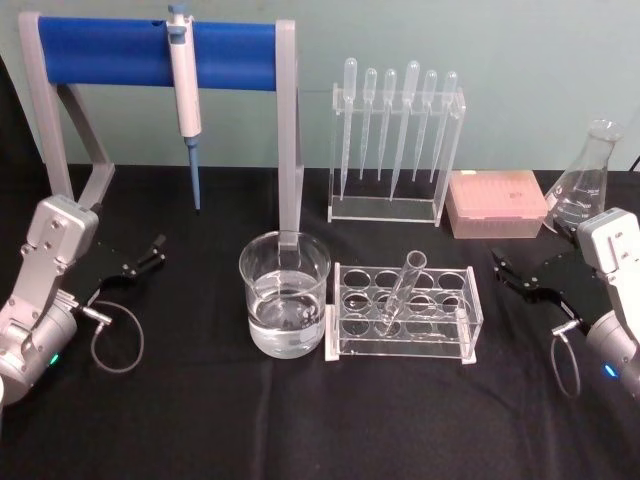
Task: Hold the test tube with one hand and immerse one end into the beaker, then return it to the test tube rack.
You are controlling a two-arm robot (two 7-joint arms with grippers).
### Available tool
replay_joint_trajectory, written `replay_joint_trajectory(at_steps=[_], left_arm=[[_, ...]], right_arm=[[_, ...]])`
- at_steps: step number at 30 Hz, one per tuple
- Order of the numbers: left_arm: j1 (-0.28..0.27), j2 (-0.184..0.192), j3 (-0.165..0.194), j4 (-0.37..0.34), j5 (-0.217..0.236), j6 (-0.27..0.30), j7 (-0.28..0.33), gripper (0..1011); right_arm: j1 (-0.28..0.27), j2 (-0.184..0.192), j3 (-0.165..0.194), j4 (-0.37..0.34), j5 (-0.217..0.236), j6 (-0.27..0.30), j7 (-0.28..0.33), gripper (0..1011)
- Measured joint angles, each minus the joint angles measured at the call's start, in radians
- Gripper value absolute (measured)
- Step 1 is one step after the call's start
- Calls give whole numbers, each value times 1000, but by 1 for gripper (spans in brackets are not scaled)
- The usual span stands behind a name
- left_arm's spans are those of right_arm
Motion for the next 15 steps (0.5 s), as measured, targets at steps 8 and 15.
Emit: replay_joint_trajectory(at_steps=[8, 15], left_arm=[[0, 0, 0, 0, 0, 0, 0, 1000], [0, 0, 0, 0, 0, 0, 0, 1000]], right_arm=[[0, 0, 0, 0, 0, 0, 0, 1002], [0, 0, 0, 0, 0, 0, 0, 1002]])
